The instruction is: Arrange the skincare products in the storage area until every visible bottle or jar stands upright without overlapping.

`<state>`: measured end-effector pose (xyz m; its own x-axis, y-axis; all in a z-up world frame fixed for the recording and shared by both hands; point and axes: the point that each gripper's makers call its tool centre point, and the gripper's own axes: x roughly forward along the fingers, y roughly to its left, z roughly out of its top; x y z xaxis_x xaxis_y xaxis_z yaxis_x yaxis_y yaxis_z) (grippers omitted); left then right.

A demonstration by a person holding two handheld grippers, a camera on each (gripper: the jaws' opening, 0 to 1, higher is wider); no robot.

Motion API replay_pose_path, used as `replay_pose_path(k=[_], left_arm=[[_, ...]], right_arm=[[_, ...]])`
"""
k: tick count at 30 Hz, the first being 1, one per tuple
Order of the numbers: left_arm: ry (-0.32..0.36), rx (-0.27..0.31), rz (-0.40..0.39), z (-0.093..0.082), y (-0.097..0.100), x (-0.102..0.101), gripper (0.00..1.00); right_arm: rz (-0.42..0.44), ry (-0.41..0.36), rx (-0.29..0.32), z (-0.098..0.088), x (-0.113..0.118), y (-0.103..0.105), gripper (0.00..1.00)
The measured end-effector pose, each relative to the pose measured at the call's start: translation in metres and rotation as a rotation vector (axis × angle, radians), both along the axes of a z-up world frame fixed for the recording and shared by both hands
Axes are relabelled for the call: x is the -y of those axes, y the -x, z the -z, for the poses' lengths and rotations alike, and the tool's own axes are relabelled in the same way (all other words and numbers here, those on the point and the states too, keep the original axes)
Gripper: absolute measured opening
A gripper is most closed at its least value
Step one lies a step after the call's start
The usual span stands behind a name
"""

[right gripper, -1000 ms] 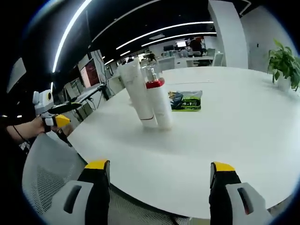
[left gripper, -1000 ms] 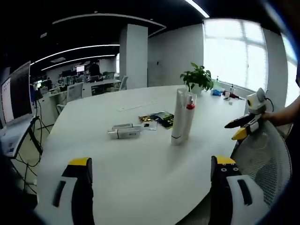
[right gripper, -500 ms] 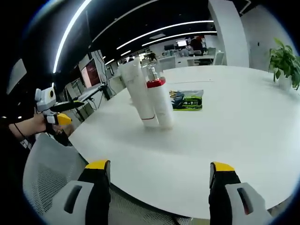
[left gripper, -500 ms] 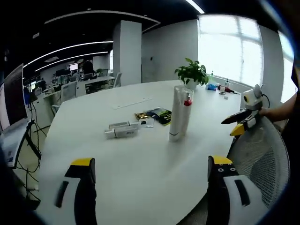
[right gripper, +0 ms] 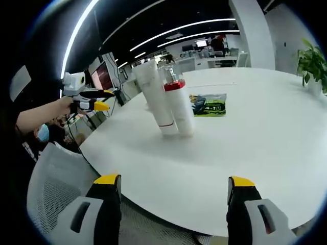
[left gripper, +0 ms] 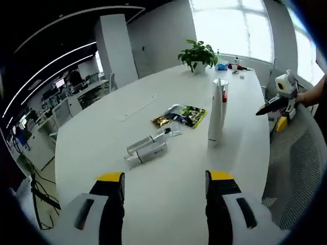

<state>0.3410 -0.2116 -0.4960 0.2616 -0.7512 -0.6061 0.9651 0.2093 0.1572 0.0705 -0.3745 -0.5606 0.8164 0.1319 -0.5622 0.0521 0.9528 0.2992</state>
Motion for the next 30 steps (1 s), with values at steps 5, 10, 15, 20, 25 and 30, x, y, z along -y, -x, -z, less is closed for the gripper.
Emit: replay_pose_path(k=[5,10,15,20,25,30], left_arm=[[-0.12,0.03,0.064,0.014,-0.015,0.014,0.51],[-0.184,0.068,0.127,0.029,-0.04,0.034,0.51],[-0.25,0.088,0.185,0.039,-0.055,0.046,0.47],[-0.294,0.106,0.216,0.049,-0.076,0.058,0.45],[-0.33,0.11,0.244,0.06,-0.086,0.065,0.45],[-0.368,0.102,0.269,0.077,-0.093,0.071,0.45]], right_arm=[[-0.009,-0.008,-0.004,0.001,-0.002,-0.001,0.9],[-0.002,-0.016,-0.002,0.001,-0.001,-0.001,0.89],[-0.004,-0.02,-0.012,0.002,-0.001,-0.001,0.89],[-0.003,-0.024,-0.021,0.003,-0.001,0.0,0.88],[-0.007,-0.029,-0.03,0.005,-0.002,0.001,0.88],[-0.011,-0.036,-0.04,0.006,-0.003,0.001,0.87]])
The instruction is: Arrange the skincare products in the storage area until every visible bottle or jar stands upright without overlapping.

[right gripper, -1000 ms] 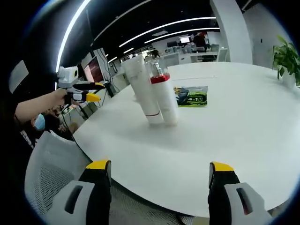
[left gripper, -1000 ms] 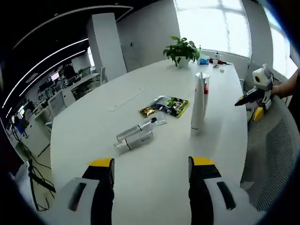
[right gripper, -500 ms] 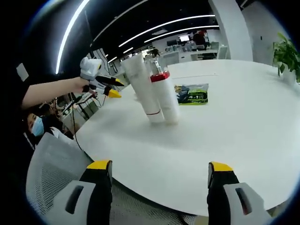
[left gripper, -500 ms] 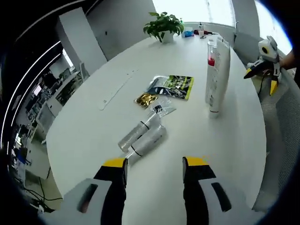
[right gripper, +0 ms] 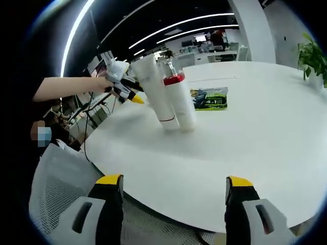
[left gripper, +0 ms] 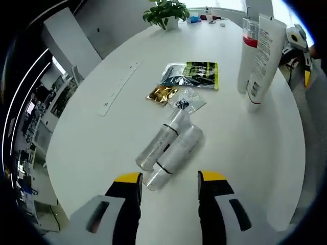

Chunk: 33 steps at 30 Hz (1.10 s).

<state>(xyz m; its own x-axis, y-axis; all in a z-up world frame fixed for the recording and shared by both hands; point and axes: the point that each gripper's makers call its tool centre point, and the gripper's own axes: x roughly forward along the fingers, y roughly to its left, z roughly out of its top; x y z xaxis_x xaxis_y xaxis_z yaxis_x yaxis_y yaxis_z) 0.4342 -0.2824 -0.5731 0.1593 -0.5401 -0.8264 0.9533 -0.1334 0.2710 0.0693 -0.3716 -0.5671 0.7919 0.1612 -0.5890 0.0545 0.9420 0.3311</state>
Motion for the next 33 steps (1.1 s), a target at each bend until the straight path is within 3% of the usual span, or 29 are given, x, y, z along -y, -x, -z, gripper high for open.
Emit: replay_pose_path(k=[12,15,19,25,27,32,33], left_arm=[[-0.068,0.005,0.101,0.023,-0.003,0.004,0.46],[-0.101,-0.011,0.094,0.038,-0.004,0.001,0.4],[-0.135,-0.061,0.122,0.039,0.012,-0.005,0.29],[-0.123,-0.045,0.071,0.04,0.012,-0.004,0.27],[-0.107,-0.094,-0.004,0.041,0.017,-0.006,0.27],[-0.086,-0.132,-0.021,0.034,0.041,-0.015,0.26],[-0.071,-0.165,-0.053,0.031,0.049,-0.018,0.26]], right_arm=[[-0.01,-0.005,-0.023,0.006,-0.001,0.002,0.86],[-0.008,-0.005,-0.026,0.006,0.0,0.002,0.86],[-0.004,-0.004,-0.028,0.007,0.0,0.002,0.86],[-0.006,0.003,-0.028,0.007,0.001,0.002,0.86],[-0.005,0.012,-0.023,0.006,0.002,0.001,0.86],[-0.008,0.055,-0.009,0.002,0.004,0.0,0.87],[-0.01,0.065,-0.005,0.0,0.005,0.0,0.87]])
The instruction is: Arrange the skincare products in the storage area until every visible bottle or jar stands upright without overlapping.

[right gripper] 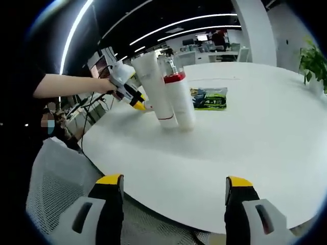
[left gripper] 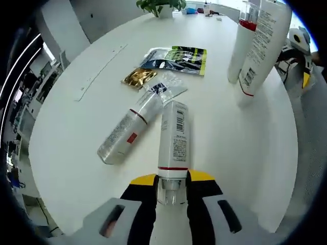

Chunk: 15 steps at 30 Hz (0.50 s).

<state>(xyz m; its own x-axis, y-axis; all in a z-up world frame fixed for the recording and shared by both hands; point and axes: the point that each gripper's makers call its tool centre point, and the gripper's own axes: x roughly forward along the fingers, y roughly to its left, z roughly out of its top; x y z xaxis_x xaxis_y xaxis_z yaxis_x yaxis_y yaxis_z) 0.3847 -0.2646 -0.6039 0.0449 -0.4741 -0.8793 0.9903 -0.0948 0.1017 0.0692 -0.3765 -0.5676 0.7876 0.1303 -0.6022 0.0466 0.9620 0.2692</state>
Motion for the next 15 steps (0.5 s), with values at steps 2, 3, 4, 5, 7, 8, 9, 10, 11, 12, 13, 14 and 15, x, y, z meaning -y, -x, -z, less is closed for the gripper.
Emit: replay_pose_path(k=[2,3,4,5,7,8,9,10,11,12,13,14,15], left_arm=[[0.038,-0.031,-0.032,-0.008,0.008,-0.003,0.26],[0.053,-0.048,-0.053,-0.015,0.017,-0.006,0.26],[0.067,-0.06,-0.071,-0.02,0.023,-0.009,0.26],[0.089,-0.072,-0.092,-0.026,0.03,-0.011,0.26],[0.119,-0.111,-0.133,-0.036,0.042,-0.017,0.26],[0.133,-0.131,-0.152,-0.041,0.047,-0.019,0.26],[0.149,-0.152,-0.171,-0.047,0.054,-0.024,0.26],[0.156,-0.151,-0.176,-0.052,0.057,-0.028,0.26],[0.165,-0.154,-0.193,-0.057,0.061,-0.031,0.26],[0.175,-0.168,-0.209,-0.064,0.067,-0.035,0.26],[0.182,-0.174,-0.209,-0.068,0.072,-0.038,0.26],[0.187,-0.174,-0.205,-0.073,0.077,-0.04,0.26],[0.196,-0.174,-0.203,-0.078,0.082,-0.043,0.26]], right_arm=[[-0.009,0.032,0.004,-0.003,0.002,0.0,0.88],[-0.025,0.072,0.014,-0.007,0.004,-0.001,0.88],[-0.033,0.094,0.015,-0.009,0.005,0.0,0.88],[-0.049,0.134,0.022,-0.014,0.007,0.0,0.87],[-0.063,0.18,0.042,-0.029,0.011,-0.001,0.87],[-0.068,0.201,0.062,-0.038,0.014,-0.003,0.87],[-0.074,0.228,0.105,-0.053,0.015,-0.007,0.87],[-0.086,0.252,0.126,-0.061,0.016,-0.009,0.87],[-0.099,0.273,0.141,-0.07,0.015,-0.011,0.86],[-0.121,0.311,0.165,-0.081,0.014,-0.015,0.86],[-0.14,0.337,0.187,-0.089,0.012,-0.019,0.84],[-0.167,0.354,0.218,-0.1,0.006,-0.023,0.82],[-0.19,0.357,0.242,-0.108,0.0,-0.027,0.8]])
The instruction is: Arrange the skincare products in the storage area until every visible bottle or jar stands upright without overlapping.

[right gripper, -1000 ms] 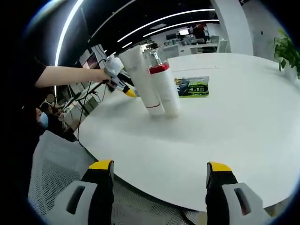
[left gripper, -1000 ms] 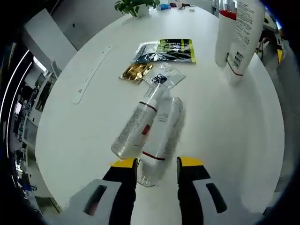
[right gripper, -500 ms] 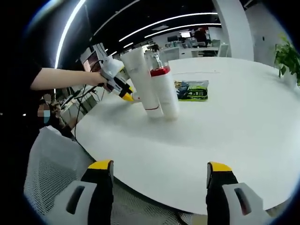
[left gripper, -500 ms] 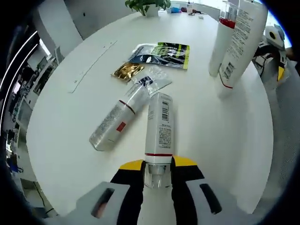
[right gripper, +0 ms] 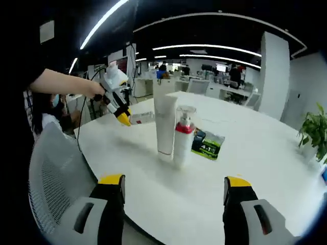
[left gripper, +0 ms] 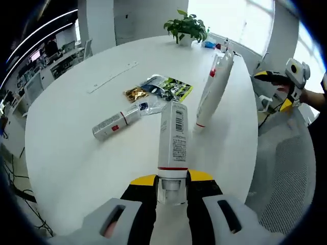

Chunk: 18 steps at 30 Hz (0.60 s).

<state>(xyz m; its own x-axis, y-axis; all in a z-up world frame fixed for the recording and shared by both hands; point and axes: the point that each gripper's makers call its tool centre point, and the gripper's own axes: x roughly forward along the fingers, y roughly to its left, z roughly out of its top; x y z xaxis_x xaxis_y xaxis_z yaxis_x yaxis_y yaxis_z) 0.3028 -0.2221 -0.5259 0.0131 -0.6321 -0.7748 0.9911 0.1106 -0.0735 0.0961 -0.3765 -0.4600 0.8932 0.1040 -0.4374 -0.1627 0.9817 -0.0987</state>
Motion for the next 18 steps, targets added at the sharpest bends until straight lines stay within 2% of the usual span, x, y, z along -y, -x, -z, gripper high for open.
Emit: replay_pose_path(k=[1,3,5,9,10,11,13,14,16,18], left_arm=[[0.008,-0.011,-0.001,-0.013,0.014,-0.005,0.26],[0.029,-0.029,-0.005,-0.023,0.024,-0.008,0.26],[0.029,-0.061,-0.004,-0.031,0.04,-0.011,0.26],[0.018,-0.133,-0.015,-0.042,0.066,-0.018,0.26],[0.012,-0.184,-0.024,-0.046,0.088,-0.019,0.26],[0.002,-0.206,-0.001,-0.047,0.1,-0.021,0.25],[-0.018,-0.186,0.047,-0.043,0.112,-0.024,0.26],[-0.053,-0.181,0.076,-0.041,0.126,-0.029,0.26],[-0.071,-0.173,0.099,-0.039,0.133,-0.03,0.26],[-0.091,-0.17,0.143,-0.041,0.148,-0.032,0.26]], right_arm=[[-0.033,0.0,0.024,-0.01,-0.01,-0.005,0.79],[-0.077,0.015,0.042,-0.019,-0.023,-0.011,0.79],[-0.147,0.07,0.074,-0.028,-0.04,-0.018,0.76],[-0.269,0.2,0.086,-0.026,-0.07,-0.026,0.73],[-0.308,0.239,0.081,-0.024,-0.08,-0.028,0.74],[-0.336,0.259,0.086,-0.024,-0.089,-0.028,0.74],[-0.42,0.29,0.092,-0.022,-0.111,-0.027,0.73],[-0.454,0.308,0.092,-0.02,-0.121,-0.026,0.71],[-0.498,0.317,0.081,-0.016,-0.134,-0.024,0.65],[-0.519,0.325,0.078,-0.014,-0.14,-0.023,0.61]])
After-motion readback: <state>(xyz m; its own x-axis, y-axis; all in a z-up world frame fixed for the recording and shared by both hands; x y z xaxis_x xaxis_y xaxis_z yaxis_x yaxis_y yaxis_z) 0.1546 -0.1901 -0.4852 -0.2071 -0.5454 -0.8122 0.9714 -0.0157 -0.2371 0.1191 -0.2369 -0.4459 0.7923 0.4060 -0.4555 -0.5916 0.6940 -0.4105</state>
